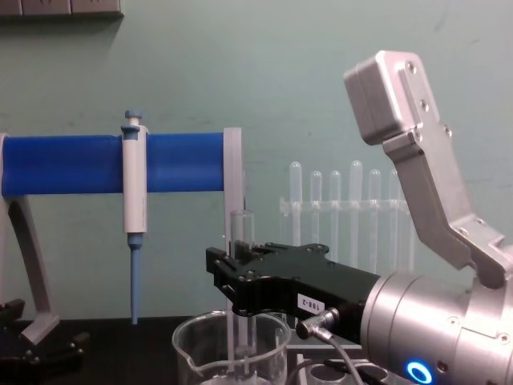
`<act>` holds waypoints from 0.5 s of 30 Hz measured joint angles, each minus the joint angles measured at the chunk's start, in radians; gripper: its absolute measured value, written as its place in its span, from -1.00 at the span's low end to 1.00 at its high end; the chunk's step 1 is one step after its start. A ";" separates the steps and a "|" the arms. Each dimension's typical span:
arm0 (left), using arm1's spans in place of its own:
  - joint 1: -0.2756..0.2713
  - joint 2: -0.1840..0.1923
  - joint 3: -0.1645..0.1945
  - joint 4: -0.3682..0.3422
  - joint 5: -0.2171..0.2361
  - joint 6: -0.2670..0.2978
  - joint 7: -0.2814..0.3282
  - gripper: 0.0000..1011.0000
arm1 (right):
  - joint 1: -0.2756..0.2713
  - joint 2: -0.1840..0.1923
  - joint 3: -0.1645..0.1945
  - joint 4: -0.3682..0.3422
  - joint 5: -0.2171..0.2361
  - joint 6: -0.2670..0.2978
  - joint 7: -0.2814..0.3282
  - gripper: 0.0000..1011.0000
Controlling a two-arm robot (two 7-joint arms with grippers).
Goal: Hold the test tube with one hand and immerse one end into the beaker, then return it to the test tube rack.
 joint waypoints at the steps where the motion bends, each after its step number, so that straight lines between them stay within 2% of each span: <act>1: 0.000 0.000 0.000 0.000 0.000 0.000 0.000 0.98 | -0.002 -0.001 0.003 0.001 -0.002 -0.002 0.003 -0.55; 15: 0.000 0.000 0.000 0.000 0.000 0.000 0.000 0.98 | -0.008 -0.006 0.010 -0.002 -0.009 0.000 0.023 -0.55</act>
